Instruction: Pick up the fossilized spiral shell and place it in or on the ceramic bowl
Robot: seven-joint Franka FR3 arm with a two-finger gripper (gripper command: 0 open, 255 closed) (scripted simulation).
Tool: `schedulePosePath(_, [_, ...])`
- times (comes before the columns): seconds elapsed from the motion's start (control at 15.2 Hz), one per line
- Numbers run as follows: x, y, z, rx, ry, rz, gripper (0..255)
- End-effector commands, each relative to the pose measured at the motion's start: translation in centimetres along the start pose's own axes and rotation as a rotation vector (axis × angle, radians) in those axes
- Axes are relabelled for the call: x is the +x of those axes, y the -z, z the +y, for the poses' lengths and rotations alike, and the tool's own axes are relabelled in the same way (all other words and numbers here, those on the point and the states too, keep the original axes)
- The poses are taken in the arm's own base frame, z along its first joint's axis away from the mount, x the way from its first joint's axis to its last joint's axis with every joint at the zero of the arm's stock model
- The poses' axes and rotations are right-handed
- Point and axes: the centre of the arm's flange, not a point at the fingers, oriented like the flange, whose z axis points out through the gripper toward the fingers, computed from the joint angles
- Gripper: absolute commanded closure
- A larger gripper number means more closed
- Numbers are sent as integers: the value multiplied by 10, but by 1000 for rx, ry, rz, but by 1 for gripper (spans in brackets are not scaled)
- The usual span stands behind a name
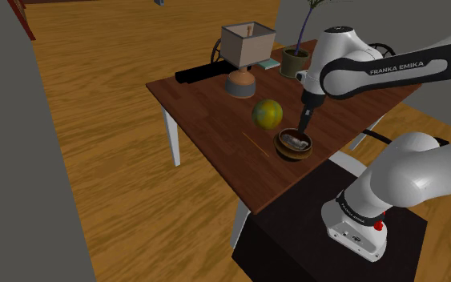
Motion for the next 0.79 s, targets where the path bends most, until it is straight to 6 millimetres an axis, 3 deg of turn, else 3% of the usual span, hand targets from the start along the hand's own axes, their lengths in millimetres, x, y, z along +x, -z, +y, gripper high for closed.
schedulePosePath(0.0, [0,0,0,0,0,0,0])
schedulePosePath(0.26, [0,50,0,0,0,0,0])
schedulePosePath(0.73, [0,50,0,0,0,0,0])
